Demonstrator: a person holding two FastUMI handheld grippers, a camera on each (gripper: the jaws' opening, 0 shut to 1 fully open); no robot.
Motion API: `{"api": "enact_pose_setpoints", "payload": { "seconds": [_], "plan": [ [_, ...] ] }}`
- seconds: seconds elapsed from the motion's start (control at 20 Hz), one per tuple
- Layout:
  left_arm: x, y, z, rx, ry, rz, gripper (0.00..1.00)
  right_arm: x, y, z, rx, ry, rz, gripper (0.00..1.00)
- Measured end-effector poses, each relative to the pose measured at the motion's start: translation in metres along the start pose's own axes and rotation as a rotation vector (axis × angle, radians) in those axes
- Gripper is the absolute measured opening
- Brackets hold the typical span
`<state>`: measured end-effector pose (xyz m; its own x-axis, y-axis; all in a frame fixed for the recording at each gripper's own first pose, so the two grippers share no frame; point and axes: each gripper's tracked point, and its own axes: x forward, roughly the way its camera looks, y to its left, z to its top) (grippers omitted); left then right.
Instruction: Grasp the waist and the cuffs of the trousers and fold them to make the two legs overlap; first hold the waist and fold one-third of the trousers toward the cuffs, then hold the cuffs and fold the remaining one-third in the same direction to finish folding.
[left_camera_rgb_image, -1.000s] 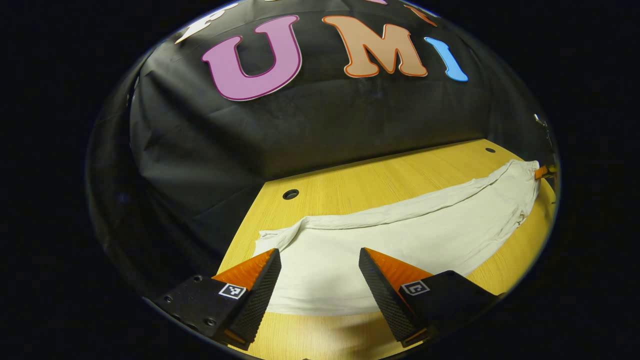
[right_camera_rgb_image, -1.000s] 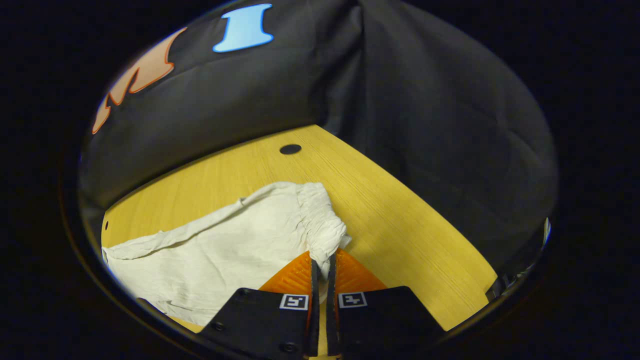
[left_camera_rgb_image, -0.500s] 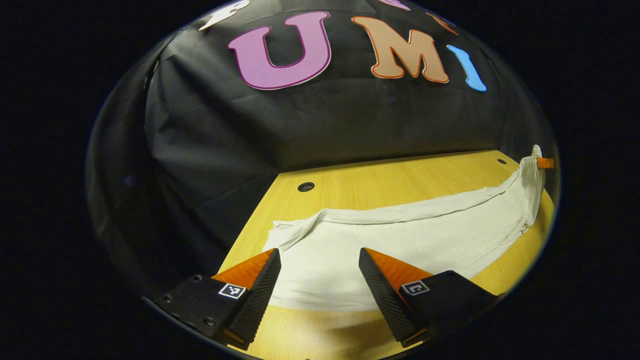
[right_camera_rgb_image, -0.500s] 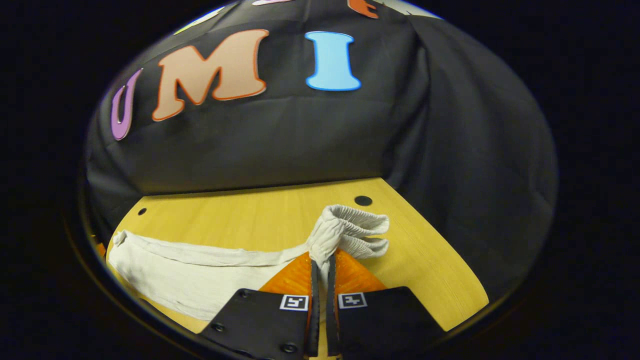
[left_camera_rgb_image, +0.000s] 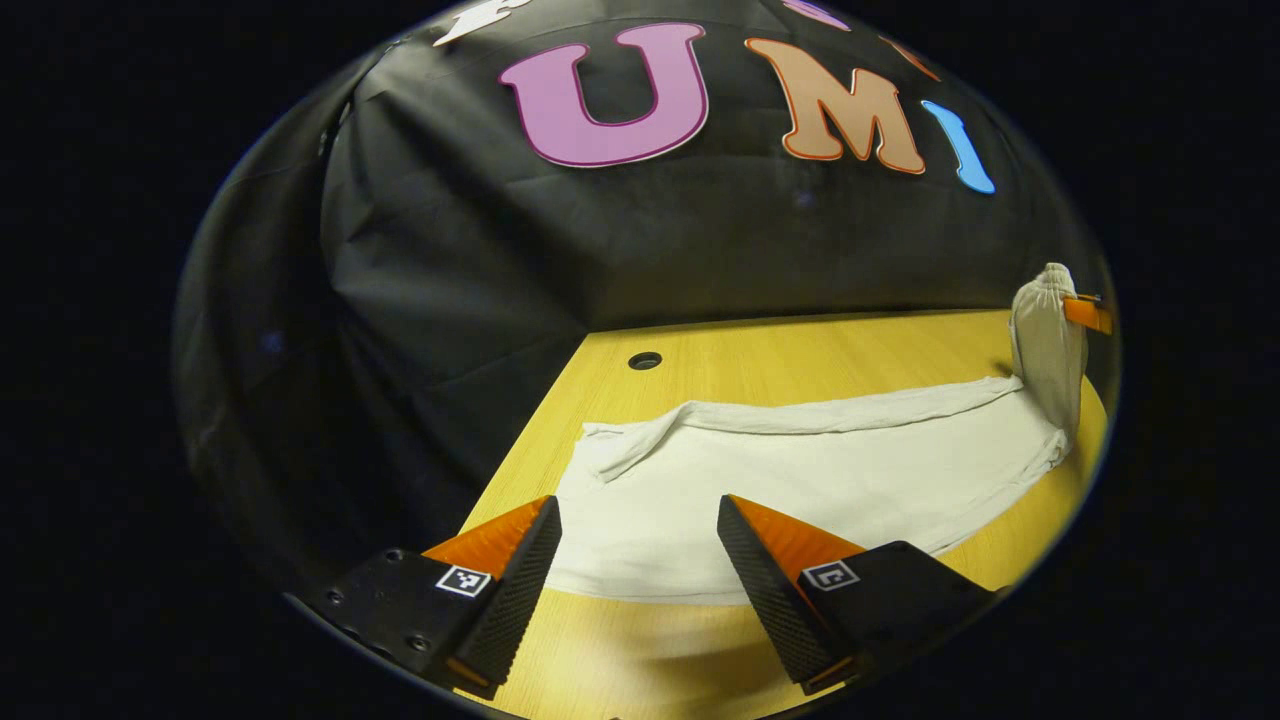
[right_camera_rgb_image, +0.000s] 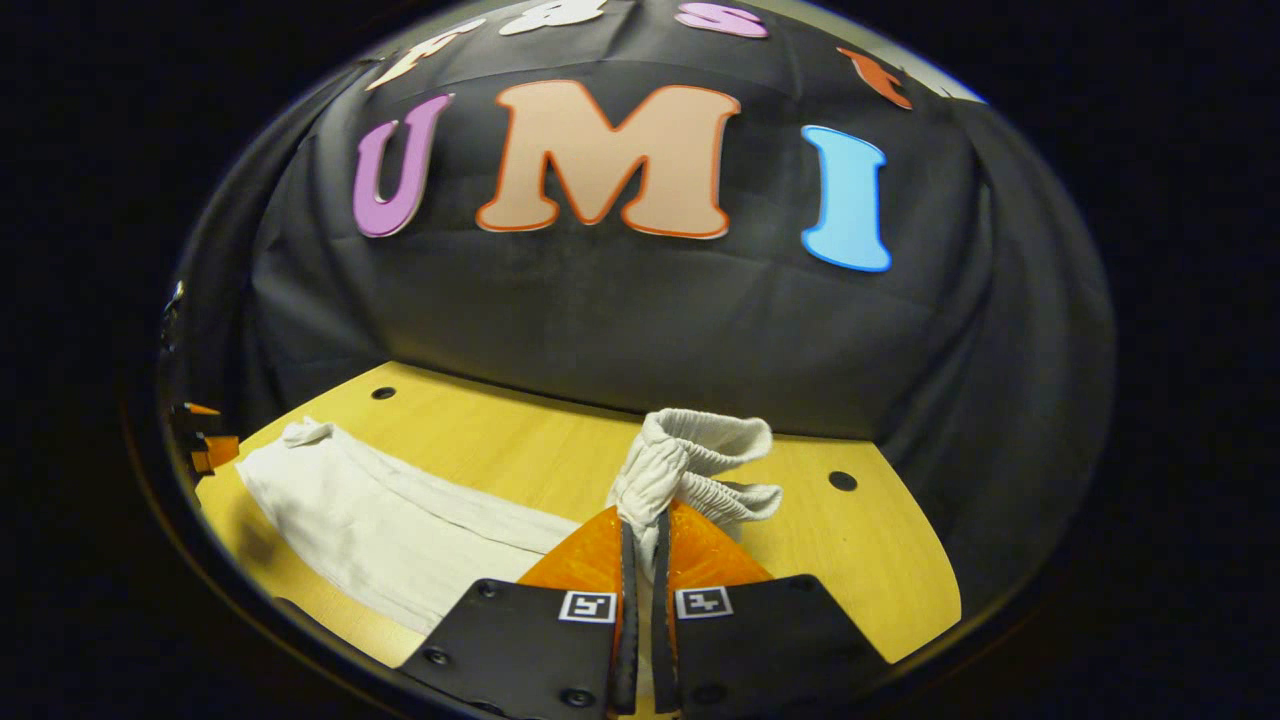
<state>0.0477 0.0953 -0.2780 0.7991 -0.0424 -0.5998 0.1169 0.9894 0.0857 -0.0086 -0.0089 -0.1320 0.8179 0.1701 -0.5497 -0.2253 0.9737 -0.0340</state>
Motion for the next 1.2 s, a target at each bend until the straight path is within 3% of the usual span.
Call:
{"api": "enact_pose_setpoints", "payload": {
  "seconds": [0.1, 0.15, 0.4, 0.65, 0.7, 0.75, 0.9, 1.2],
  "plan": [
    [-0.003, 0.012, -0.004, -0.002, 0.002, 0.016, 0.96, -0.022, -0.007, 0.009, -0.030, 0.015, 0.064, 0.04],
    [-0.003, 0.016, -0.006, -0.004, 0.003, 0.025, 0.97, -0.031, -0.009, 0.015, -0.045, 0.026, 0.099, 0.07],
    [-0.002, 0.040, -0.016, -0.041, 0.022, 0.057, 0.96, -0.021, -0.006, 0.009, -0.140, 0.079, 0.198, 0.04],
    [0.013, 0.057, -0.033, -0.099, 0.060, 0.078, 0.97, -0.015, -0.006, -0.001, -0.231, 0.147, 0.291, 0.23],
    [0.016, 0.059, -0.037, -0.112, 0.068, 0.079, 0.97, -0.013, -0.006, -0.004, -0.250, 0.159, 0.316, 0.31],
    [0.019, 0.062, -0.042, -0.124, 0.080, 0.078, 0.97, -0.013, -0.005, -0.004, -0.257, 0.165, 0.354, 0.31],
    [0.032, 0.069, -0.057, -0.160, 0.109, 0.084, 0.97, -0.015, -0.014, 0.001, -0.289, 0.153, 0.356, 0.99],
    [0.054, 0.078, -0.083, -0.276, 0.171, 0.071, 0.97, -0.024, -0.016, 0.005, -0.275, 0.150, 0.309, 0.98]
  ]
}}
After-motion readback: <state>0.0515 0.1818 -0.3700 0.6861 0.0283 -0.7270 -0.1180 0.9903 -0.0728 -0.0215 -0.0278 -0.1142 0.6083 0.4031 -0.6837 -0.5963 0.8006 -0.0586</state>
